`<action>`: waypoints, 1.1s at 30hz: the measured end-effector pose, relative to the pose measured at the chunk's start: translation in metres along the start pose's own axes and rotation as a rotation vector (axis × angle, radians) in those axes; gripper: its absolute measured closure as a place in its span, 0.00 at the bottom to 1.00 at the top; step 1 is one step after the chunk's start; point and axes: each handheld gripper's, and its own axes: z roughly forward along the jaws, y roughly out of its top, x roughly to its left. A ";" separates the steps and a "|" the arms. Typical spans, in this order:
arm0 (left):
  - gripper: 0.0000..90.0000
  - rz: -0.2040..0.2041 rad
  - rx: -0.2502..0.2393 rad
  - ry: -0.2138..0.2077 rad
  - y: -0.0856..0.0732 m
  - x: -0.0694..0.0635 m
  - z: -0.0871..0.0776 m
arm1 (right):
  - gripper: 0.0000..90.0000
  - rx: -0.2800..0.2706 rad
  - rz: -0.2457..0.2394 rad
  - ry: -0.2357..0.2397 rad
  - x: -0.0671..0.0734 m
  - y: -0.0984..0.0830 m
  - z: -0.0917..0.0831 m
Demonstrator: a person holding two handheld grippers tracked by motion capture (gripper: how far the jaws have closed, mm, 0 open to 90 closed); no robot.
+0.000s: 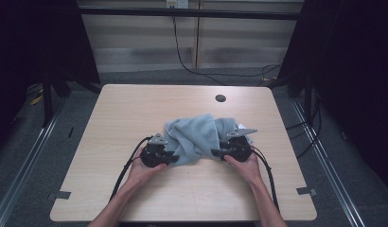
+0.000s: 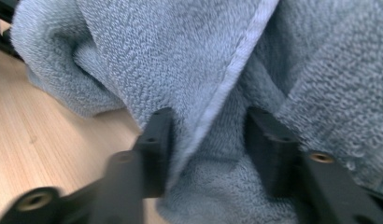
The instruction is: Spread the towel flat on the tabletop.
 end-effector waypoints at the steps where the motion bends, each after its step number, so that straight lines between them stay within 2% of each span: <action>1: 0.88 -0.007 0.001 -0.007 0.000 0.001 0.000 | 0.63 0.007 -0.001 -0.004 0.000 -0.001 0.000; 3: 0.91 -0.027 -0.004 -0.014 -0.001 0.001 0.000 | 0.70 0.015 -0.006 -0.012 0.001 -0.002 0.000; 4: 0.92 -0.014 0.000 -0.021 -0.001 0.000 0.000 | 0.72 0.016 -0.011 -0.014 0.002 -0.002 0.000; 7: 0.92 -0.009 0.015 -0.022 -0.003 -0.003 -0.003 | 0.76 0.005 -0.006 -0.013 0.004 -0.005 -0.001; 10: 0.92 0.002 0.023 -0.030 -0.008 -0.004 -0.010 | 0.80 -0.015 0.042 0.050 0.005 -0.012 -0.003; 15: 0.93 0.010 0.016 -0.034 -0.013 -0.004 -0.014 | 0.81 -0.002 0.034 0.044 0.014 -0.013 -0.004; 16: 0.93 0.018 0.024 -0.036 -0.014 -0.005 -0.016 | 0.82 0.008 0.024 0.054 0.017 -0.014 -0.005; 17: 0.93 0.008 0.015 -0.051 -0.019 -0.006 -0.020 | 0.82 0.007 0.021 0.062 0.018 -0.015 -0.006; 20: 0.93 0.000 0.011 -0.062 -0.025 -0.007 -0.026 | 0.82 0.009 0.015 0.069 0.023 -0.019 -0.009; 21: 0.93 -0.010 -0.001 -0.063 -0.032 -0.010 -0.031 | 0.82 -0.002 0.020 0.079 0.028 -0.022 -0.010; 25: 0.93 -0.006 -0.006 -0.052 -0.039 -0.015 -0.038 | 0.83 -0.008 0.015 0.097 0.041 -0.028 -0.012; 27: 0.93 -0.003 -0.001 -0.058 -0.042 -0.016 -0.041 | 0.83 -0.003 0.009 0.098 0.045 -0.029 -0.013; 33: 0.93 0.007 0.013 -0.091 -0.056 -0.025 -0.056 | 0.83 0.024 -0.012 0.148 0.062 -0.037 -0.021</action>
